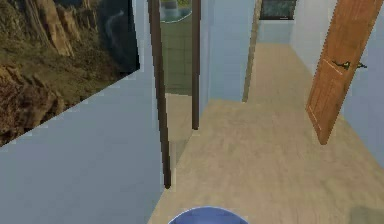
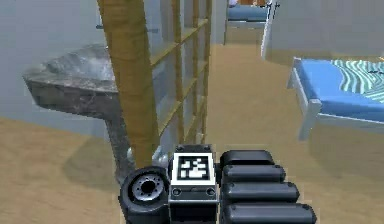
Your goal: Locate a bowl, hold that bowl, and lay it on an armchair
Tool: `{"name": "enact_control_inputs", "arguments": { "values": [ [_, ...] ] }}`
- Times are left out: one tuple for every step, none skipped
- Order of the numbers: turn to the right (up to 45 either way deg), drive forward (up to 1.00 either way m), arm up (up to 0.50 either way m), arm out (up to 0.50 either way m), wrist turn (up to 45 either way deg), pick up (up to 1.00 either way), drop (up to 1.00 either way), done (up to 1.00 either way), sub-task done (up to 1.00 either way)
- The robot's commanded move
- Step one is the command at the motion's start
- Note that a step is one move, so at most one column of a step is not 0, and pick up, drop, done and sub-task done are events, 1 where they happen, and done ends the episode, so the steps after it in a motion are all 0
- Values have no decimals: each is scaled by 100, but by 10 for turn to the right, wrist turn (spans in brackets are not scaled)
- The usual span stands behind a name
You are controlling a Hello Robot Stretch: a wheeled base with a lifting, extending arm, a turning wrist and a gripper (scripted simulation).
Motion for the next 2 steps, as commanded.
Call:
{"name": "enact_control_inputs", "arguments": {
  "values": [
    [120,0,0,0,0,0,0,0,0],
    [30,0,0,0,0,0,0,0,0]
  ]
}}
